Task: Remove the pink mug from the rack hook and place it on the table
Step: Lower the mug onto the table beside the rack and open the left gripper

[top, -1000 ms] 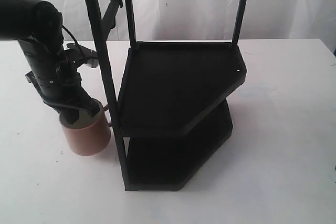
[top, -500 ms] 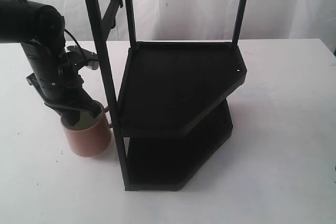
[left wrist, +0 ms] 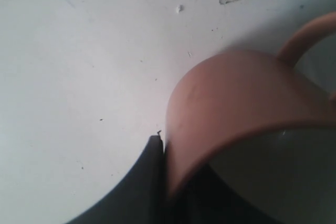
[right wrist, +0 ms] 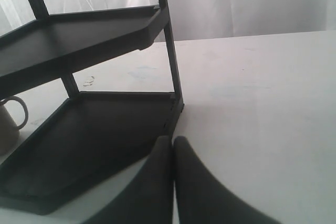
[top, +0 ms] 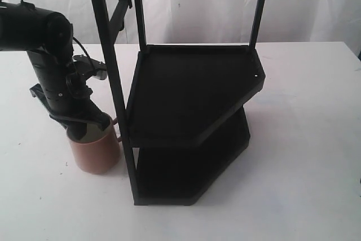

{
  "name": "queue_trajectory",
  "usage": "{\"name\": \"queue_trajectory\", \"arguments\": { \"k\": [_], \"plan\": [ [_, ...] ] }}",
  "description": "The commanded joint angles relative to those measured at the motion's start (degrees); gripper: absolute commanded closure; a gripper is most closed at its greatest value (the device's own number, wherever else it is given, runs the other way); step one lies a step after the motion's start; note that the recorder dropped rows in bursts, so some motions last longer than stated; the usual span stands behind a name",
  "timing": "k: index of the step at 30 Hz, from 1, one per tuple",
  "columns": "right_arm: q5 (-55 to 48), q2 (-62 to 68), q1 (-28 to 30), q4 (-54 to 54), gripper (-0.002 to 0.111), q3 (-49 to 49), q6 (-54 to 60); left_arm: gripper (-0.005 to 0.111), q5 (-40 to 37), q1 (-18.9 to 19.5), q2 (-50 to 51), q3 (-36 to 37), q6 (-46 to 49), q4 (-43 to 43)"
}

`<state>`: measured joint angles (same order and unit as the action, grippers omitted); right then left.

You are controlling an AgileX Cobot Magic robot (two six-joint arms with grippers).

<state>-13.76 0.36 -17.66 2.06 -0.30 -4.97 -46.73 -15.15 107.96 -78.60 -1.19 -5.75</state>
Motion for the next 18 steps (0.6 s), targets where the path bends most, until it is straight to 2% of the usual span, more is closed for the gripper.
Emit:
{"name": "queue_trajectory", "arguments": {
  "k": [1,14,16,18],
  "plan": [
    [0.0,-0.36,0.38,-0.57,0.108,0.3,0.2,0.103,-0.47,-0.29,-0.05,-0.15,-0.5,0.24],
    [0.02,-0.36,0.38,-0.43,0.108,0.3,0.2,0.103,-1.1,-0.29,-0.05,-0.15,-1.82,0.36],
    [0.02,-0.36,0.38,-0.43,0.108,0.3,0.2,0.097,-1.09,-0.29,-0.05,-0.15,-1.82,0.36],
    [0.02,-0.36,0.38,-0.43,0.108,0.3,0.2,0.08,-1.09,-0.29,-0.05,-0.15,-1.82,0.52]
  ]
}}
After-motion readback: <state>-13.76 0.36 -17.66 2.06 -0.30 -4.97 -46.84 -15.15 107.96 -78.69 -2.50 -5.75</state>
